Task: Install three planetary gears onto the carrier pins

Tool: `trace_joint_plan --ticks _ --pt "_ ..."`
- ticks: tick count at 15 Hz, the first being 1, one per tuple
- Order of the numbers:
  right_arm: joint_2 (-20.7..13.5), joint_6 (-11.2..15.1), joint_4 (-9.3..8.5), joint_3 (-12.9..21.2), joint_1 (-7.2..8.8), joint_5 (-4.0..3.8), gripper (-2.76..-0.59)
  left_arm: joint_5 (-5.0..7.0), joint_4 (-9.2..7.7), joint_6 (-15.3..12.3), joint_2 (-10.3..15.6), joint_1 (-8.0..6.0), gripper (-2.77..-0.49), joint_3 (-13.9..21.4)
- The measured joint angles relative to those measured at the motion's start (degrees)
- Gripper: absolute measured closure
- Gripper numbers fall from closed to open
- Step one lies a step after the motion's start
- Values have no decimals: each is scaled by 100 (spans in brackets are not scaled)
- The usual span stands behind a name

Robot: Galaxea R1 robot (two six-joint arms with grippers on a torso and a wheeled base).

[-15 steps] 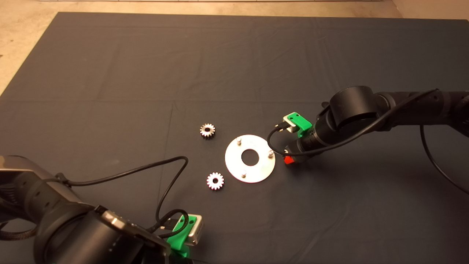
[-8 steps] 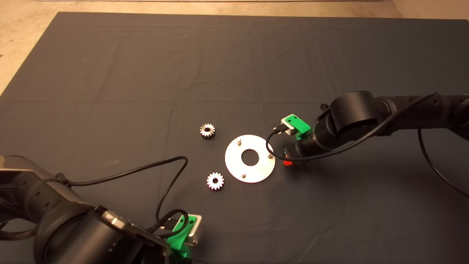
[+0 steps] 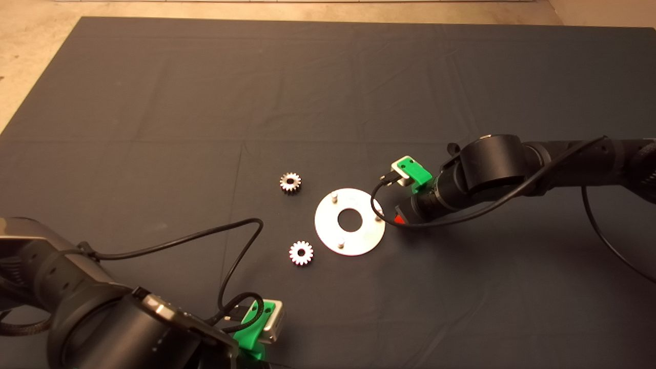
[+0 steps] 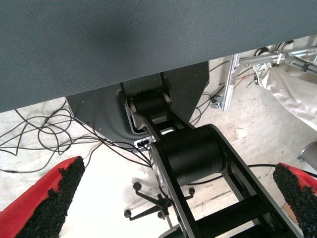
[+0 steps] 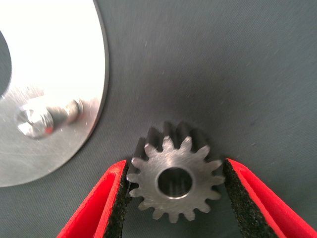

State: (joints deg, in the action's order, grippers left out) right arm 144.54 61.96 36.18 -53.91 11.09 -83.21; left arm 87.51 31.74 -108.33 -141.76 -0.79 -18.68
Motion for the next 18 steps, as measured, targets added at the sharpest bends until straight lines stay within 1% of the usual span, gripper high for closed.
trace_joint_plan --ticks 1,3,4,9,12,18 --pt "-9 0 0 0 -32 2 -128 -1 2 0 0 -2 -277 0" --pt "-13 0 1 0 -82 -6 -123 -1 2 -1 1 0 -277 0" --pt "-13 0 6 2 -93 -20 -116 0 1 0 0 -2 -277 0" --pt "-13 -6 9 5 -90 -20 -114 0 2 0 1 -2 -277 0" --pt "-11 -20 9 7 -90 -30 -105 0 2 0 1 -2 -277 0" --pt "-11 -20 9 7 -77 -33 -99 0 0 0 1 -2 -277 0"
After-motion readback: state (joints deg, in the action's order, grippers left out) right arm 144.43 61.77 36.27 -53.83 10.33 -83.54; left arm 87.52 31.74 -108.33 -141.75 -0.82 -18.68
